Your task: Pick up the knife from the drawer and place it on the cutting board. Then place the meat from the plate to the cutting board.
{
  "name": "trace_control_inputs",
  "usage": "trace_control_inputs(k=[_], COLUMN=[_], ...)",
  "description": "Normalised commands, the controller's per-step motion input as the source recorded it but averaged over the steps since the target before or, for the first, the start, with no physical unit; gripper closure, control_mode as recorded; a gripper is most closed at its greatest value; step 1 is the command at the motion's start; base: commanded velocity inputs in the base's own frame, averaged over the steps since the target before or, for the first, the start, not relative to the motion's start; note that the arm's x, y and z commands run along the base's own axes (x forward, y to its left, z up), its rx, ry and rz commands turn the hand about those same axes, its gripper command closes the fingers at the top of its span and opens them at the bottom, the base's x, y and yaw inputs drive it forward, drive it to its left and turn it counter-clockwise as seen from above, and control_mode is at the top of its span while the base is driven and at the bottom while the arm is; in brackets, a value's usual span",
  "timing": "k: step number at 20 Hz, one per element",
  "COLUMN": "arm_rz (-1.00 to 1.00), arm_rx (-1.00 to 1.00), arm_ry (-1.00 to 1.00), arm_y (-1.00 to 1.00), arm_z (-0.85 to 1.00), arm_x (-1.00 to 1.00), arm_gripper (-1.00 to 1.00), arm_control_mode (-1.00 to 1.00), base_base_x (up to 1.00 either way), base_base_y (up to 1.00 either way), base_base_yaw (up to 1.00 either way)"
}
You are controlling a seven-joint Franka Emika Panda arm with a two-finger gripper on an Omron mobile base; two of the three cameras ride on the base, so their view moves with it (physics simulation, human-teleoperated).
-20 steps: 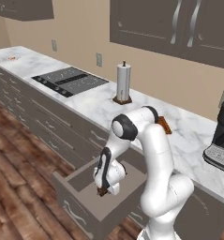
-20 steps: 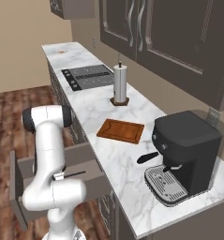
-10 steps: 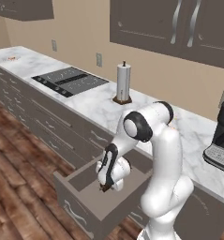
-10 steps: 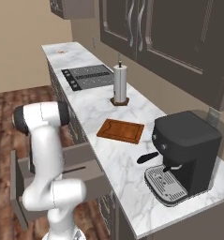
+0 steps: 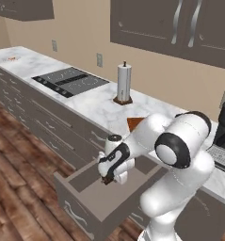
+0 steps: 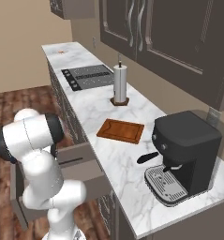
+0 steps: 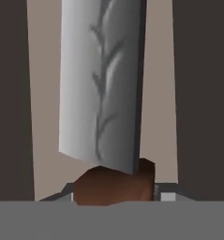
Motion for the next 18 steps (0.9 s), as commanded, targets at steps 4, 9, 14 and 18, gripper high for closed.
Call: trace_control_inputs(k=[4, 9, 14, 18], arm_rz=[0.00, -0.01, 0.00, 0.00], arm_rx=[-0.01, 0.00, 0.00, 0.00], arm_ry=[0.00, 0.04, 0.00, -0.01], arm_y=[0.00, 0.06, 0.00, 0.00], arm_z=[0.97, 0.76, 0.89, 0.63], arm_x=[-0.36, -0.58, -0.29, -0.23], arm_gripper=[1.00, 1.00, 1.00, 1.00], arm_control_mode=[-1.00, -1.00, -1.00, -1.00], base_base_x=[0.00, 0.00, 0.00, 0.00], base_base_y=[0.00, 0.00, 0.00, 0.00], base_base_yaw=[0.00, 0.00, 0.00, 0.00])
